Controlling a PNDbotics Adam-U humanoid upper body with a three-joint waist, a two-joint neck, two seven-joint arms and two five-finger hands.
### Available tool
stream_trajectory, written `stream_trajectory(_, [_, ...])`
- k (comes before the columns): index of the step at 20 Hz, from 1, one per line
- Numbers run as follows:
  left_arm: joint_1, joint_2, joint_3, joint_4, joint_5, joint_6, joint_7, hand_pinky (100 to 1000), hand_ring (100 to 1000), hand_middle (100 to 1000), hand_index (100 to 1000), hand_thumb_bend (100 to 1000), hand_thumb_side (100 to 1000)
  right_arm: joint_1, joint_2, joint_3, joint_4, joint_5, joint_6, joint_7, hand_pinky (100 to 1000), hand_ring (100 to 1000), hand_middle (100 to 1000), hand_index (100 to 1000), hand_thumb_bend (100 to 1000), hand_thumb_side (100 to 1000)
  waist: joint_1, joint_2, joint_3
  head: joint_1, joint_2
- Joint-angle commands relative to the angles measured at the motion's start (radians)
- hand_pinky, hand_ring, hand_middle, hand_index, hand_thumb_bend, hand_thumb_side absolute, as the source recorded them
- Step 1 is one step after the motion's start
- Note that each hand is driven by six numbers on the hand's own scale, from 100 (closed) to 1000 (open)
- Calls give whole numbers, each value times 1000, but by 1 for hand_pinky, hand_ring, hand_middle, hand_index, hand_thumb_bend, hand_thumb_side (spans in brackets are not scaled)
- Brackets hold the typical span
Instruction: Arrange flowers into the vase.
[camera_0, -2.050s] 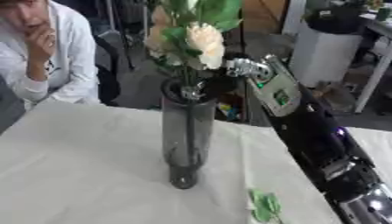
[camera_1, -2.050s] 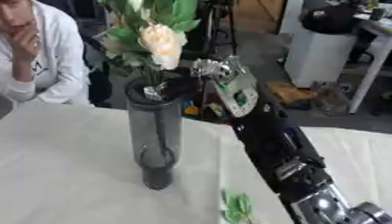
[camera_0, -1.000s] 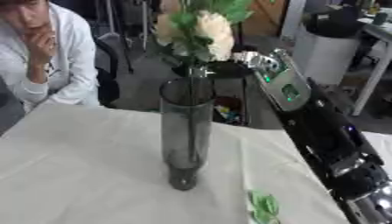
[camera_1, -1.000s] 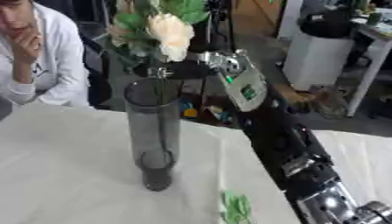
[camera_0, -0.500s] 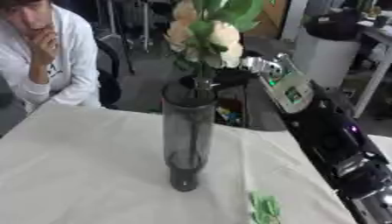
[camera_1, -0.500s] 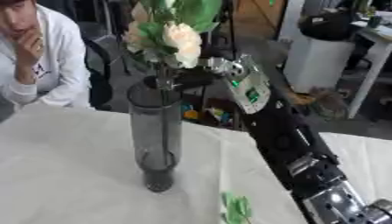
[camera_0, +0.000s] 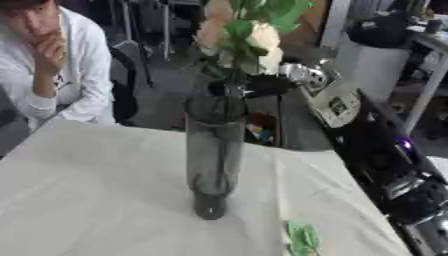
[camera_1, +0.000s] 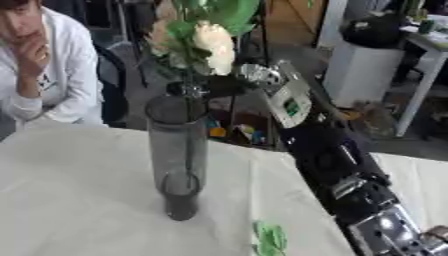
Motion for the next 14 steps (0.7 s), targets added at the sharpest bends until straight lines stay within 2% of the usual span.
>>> stream_trajectory(1, [-10, 12, 1, -17, 0, -1, -2, 785, 865, 844, 956, 100, 1000, -19, -40, -8, -19, 4, -174, 168, 951, 1000, 1000, 1000, 370, 937, 10, -25, -3, 4, 4])
stream_trajectory(14, [-11, 10, 0, -17, -2, 0, -2, 785, 866, 844, 956, 100, 1000, 12, -64, -4, -37, -6, -182, 168, 950, 1000, 1000, 1000, 365, 949, 18, -21, -7, 4, 4])
